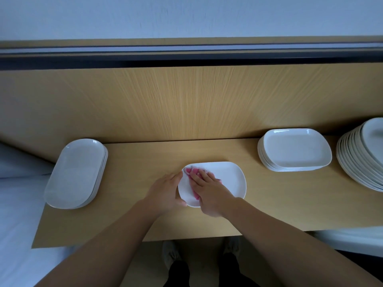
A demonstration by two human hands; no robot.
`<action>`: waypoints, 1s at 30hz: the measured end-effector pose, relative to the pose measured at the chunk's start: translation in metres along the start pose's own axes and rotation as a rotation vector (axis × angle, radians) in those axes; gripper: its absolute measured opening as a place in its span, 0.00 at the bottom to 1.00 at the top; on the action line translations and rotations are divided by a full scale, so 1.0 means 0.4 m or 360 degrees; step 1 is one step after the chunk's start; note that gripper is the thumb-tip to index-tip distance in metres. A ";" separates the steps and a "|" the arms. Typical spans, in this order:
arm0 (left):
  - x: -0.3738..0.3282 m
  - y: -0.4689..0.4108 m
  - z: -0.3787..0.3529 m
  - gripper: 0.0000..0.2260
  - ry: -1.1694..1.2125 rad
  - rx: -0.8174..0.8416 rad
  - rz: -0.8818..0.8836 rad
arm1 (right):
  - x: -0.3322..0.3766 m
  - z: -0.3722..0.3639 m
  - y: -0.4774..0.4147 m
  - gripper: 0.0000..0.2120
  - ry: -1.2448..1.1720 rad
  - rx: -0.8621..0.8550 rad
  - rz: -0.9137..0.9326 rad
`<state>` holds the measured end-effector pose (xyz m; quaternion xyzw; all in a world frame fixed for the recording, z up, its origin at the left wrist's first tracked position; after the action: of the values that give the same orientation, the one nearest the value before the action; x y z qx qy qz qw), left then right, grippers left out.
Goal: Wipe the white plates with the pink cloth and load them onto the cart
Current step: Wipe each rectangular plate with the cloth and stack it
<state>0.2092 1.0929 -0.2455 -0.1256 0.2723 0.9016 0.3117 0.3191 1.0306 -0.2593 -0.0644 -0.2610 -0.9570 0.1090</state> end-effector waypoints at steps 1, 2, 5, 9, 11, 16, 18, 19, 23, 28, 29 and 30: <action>-0.001 -0.001 0.001 0.44 0.0016 -0.0008 -0.0009 | 0.007 0.000 -0.002 0.35 -0.0007 0.0001 0.0039; -0.001 -0.002 0.002 0.44 0.0029 -0.0016 -0.0014 | 0.012 0.000 -0.005 0.35 -0.0015 0.0010 0.0075; -0.001 -0.003 0.004 0.43 0.0027 -0.0028 -0.0020 | 0.025 0.000 -0.008 0.37 -0.0025 0.0040 0.0169; -0.004 -0.005 0.014 0.41 -0.0099 -0.0036 -0.0014 | 0.031 0.007 0.001 0.40 -0.0114 0.0077 0.0269; -0.005 -0.004 0.017 0.43 -0.0176 -0.0028 0.0001 | 0.032 0.002 0.012 0.39 -0.0153 0.0095 0.0322; -0.008 -0.003 0.016 0.45 -0.0311 0.0011 0.0019 | 0.025 -0.010 0.034 0.33 -0.0224 0.0108 0.0441; -0.014 0.000 0.016 0.43 -0.0383 0.0005 -0.0020 | 0.022 -0.002 0.032 0.31 -0.0230 0.0102 0.0464; -0.015 0.004 0.015 0.42 -0.0404 0.0019 -0.0033 | 0.022 0.000 0.030 0.31 -0.0231 0.0095 0.0473; -0.009 0.004 0.016 0.40 -0.0485 0.0063 -0.0032 | 0.018 -0.003 0.040 0.28 -0.0280 0.0063 0.0478; -0.010 0.004 0.019 0.39 -0.0463 0.0098 -0.0007 | -0.028 -0.006 0.084 0.16 -0.0482 0.0078 0.0382; -0.009 0.007 0.019 0.39 -0.0452 0.0101 0.0000 | -0.041 -0.006 0.095 0.15 -0.0525 0.0099 0.0362; -0.008 0.008 0.019 0.39 -0.0445 0.0101 0.0007 | -0.052 -0.005 0.107 0.13 -0.0547 0.0122 0.0343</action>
<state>0.2092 1.0937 -0.2367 0.0117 0.2547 0.9020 0.3485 0.3496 0.9972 -0.2442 -0.2501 -0.3037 -0.9041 0.1670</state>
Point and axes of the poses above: each hand's wrist, its own y-axis away from the middle knuckle, its own z-axis out of the back of the hand, x = y × z, the point moved 7 cm from there along -y, towards the middle knuckle, and after that the axes turned 1 degree about -z, right-handed, at the moved point
